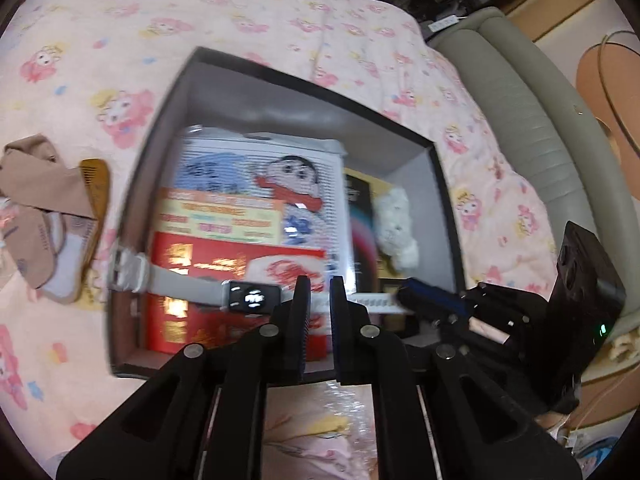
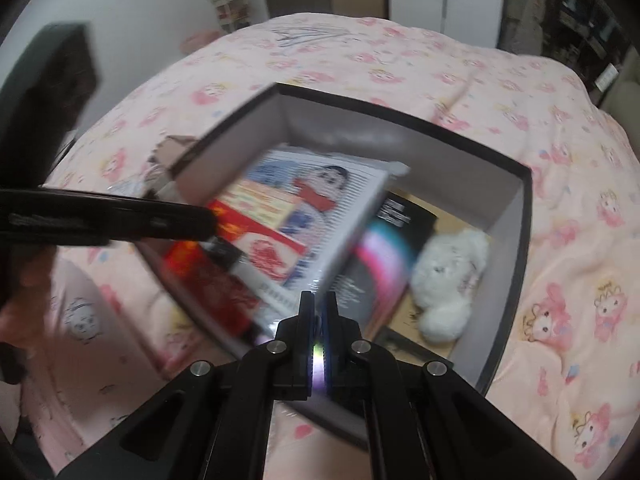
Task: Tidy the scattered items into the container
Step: 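Carry the white smartwatch with the right gripper over the box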
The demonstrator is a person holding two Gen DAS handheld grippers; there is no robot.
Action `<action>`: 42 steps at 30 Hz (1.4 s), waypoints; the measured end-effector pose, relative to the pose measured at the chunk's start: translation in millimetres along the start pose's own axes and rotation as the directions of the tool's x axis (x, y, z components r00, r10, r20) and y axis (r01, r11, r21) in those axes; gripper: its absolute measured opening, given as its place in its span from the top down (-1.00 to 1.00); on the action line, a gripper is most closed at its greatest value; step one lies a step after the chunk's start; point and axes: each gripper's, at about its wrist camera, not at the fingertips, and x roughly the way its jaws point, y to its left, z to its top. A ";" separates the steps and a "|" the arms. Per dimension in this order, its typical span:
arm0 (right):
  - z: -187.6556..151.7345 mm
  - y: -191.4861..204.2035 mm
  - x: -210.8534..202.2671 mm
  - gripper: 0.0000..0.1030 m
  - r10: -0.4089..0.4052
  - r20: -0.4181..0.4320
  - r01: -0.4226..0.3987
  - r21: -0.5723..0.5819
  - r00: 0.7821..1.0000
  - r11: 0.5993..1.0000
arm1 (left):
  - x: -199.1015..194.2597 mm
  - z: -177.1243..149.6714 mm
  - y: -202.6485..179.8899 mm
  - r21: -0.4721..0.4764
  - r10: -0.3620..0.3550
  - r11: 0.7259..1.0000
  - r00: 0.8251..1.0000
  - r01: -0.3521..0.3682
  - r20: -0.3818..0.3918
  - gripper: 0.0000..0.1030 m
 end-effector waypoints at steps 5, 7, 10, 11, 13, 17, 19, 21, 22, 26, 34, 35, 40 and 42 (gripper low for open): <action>5.3 -10.4 -2.1 0.84 0.065 -0.019 -0.064 0.044 0.998 0.997 | 10.2 -3.4 8.9 -0.004 0.063 0.998 0.996 -0.063 -0.068 0.66; 11.9 -4.1 -3.4 0.53 0.079 -0.048 -0.079 0.000 0.996 0.997 | 13.5 -7.1 6.8 0.008 0.074 0.997 0.992 -0.074 -0.098 0.51; 18.9 4.0 2.0 -0.03 0.057 -0.065 -0.060 -0.047 0.996 0.997 | 22.7 -9.9 2.2 0.029 0.113 0.993 0.986 -0.110 -0.126 0.45; 19.9 3.0 6.1 -0.03 0.055 -0.068 -0.057 -0.035 0.996 0.998 | 25.3 -9.2 1.1 0.037 0.126 0.992 0.984 -0.122 -0.126 0.44; 18.0 -5.6 14.2 -0.03 0.086 -0.065 -0.084 0.035 0.994 0.996 | 31.0 -7.6 0.9 0.030 0.104 0.994 0.985 -0.101 -0.138 0.44; 3.7 -21.0 16.3 0.23 0.117 -0.035 -0.112 0.117 0.993 0.987 | 30.8 -8.4 -5.9 0.044 -0.023 0.999 0.991 0.029 -0.133 0.44; -0.5 -22.9 9.0 0.29 0.054 -0.001 -0.054 0.112 0.999 0.992 | 20.5 -5.3 -6.5 0.055 0.060 0.997 0.996 -0.057 -0.063 0.44; -2.0 -21.7 1.1 0.36 0.000 0.052 -0.006 0.104 0.999 0.995 | 14.2 -0.8 -2.1 0.039 0.140 0.989 0.990 -0.139 -0.021 0.44; -1.8 -20.2 -0.2 0.37 -0.010 0.071 0.003 0.099 0.997 0.995 | 14.4 1.6 2.0 0.022 0.177 0.984 0.984 -0.177 -0.023 0.44; 1.8 -11.3 8.4 0.37 -0.011 0.080 0.004 0.079 0.997 0.997 | 31.4 0.8 7.8 0.002 0.219 0.976 0.970 -0.220 -0.109 0.44; -1.7 -24.7 8.3 0.37 -0.161 0.034 0.156 0.121 0.986 0.980 | 25.4 -16.3 -10.3 0.033 -0.006 0.999 0.987 0.012 -0.160 0.38; -2.5 -27.2 4.5 0.37 -0.159 0.043 0.152 0.133 0.986 0.979 | 22.1 -17.8 -12.0 0.048 0.015 0.999 0.990 -0.008 -0.142 0.38; -2.4 -30.8 4.3 0.37 -0.108 0.050 0.100 0.151 0.993 0.984 | 11.5 -15.3 -2.9 0.032 0.187 0.982 0.980 -0.185 -0.067 0.38; -2.0 -26.4 13.8 0.37 -0.120 0.013 0.118 0.122 0.993 0.986 | 15.1 -17.7 6.8 0.002 0.244 0.969 0.964 -0.245 -0.106 0.38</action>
